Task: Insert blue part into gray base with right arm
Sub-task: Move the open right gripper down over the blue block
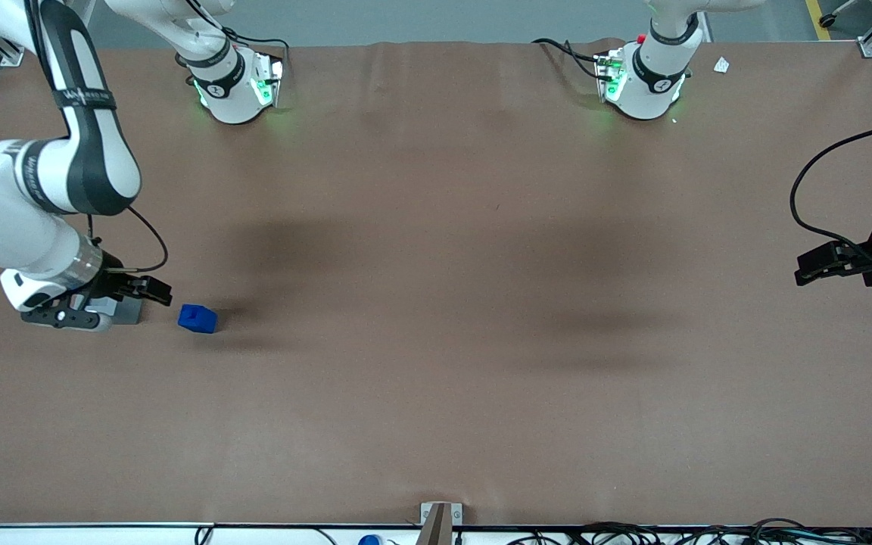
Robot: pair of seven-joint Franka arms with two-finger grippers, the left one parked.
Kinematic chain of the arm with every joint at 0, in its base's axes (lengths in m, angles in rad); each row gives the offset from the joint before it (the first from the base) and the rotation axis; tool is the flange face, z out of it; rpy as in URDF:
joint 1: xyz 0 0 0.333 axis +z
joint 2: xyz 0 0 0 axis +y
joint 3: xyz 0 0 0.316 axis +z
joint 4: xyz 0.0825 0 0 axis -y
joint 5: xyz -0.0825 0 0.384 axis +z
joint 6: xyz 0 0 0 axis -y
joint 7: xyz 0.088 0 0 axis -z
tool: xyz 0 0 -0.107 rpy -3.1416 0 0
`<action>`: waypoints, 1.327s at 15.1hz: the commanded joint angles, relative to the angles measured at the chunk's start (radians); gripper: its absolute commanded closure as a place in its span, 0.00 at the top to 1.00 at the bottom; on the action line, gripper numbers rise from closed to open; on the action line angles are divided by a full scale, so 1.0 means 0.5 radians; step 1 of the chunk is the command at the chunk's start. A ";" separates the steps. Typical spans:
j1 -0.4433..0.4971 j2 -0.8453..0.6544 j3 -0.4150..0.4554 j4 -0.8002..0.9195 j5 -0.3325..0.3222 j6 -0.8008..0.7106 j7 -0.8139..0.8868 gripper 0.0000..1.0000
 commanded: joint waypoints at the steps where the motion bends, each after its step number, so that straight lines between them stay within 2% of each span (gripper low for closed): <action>1: 0.020 0.060 -0.003 -0.129 0.028 0.220 0.025 1.00; 11: 0.048 0.302 -0.003 -0.144 0.053 0.460 0.022 1.00; 20: 0.045 0.382 -0.003 -0.172 0.053 0.571 0.022 0.99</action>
